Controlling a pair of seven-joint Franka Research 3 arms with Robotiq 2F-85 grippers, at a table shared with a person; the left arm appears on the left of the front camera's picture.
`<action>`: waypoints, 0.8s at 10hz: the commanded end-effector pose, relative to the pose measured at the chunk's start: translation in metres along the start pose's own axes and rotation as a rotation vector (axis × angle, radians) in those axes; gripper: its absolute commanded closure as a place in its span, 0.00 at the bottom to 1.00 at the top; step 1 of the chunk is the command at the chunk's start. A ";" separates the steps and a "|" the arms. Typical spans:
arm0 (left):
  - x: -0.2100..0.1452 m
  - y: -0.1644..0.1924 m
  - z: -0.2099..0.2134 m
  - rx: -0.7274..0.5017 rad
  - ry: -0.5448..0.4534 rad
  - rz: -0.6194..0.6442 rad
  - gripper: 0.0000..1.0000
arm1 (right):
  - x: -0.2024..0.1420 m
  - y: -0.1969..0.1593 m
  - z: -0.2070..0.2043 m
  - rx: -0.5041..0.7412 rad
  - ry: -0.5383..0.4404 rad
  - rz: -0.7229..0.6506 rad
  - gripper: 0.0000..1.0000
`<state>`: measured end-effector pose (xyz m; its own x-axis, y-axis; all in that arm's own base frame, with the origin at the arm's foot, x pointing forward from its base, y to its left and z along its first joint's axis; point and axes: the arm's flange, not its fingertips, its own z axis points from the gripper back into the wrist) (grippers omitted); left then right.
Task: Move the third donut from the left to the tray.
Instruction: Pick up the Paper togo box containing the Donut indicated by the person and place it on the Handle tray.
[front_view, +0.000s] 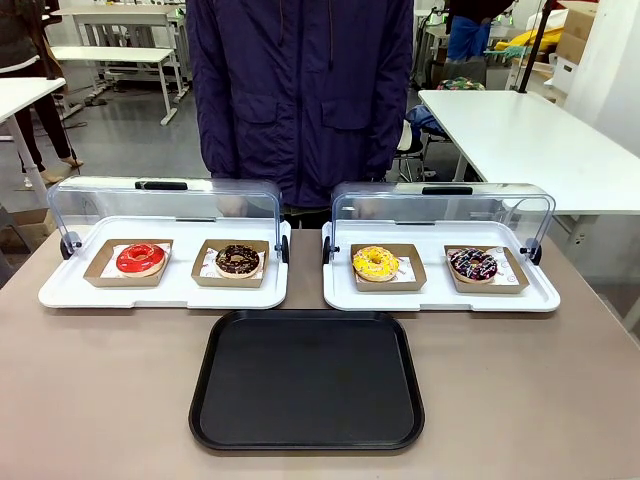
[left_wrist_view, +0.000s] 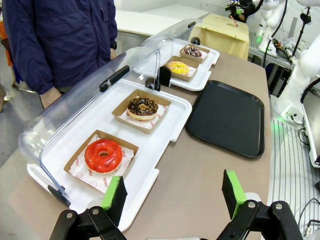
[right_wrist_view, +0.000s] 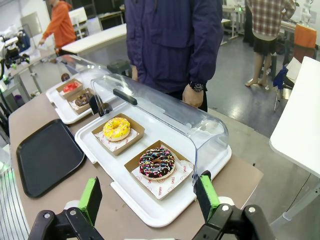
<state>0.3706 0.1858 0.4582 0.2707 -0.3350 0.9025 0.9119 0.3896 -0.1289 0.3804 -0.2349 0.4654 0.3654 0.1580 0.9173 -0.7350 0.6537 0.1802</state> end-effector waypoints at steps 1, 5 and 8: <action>0.001 0.001 0.000 -0.003 -0.007 -0.005 0.00 | 0.002 -0.002 -0.001 0.000 -0.023 0.012 0.00; 0.001 0.001 0.000 -0.003 -0.007 -0.005 0.00 | 0.002 -0.002 -0.001 0.000 -0.023 0.012 0.00; 0.001 0.001 0.000 -0.003 -0.007 -0.005 0.00 | 0.002 -0.002 -0.001 0.000 -0.023 0.012 0.00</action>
<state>0.3706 0.1858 0.4582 0.2707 -0.3350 0.9025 0.9119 0.3896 -0.1289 0.3804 -0.2349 0.4654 0.3654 0.1580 0.9173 -0.7350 0.6537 0.1802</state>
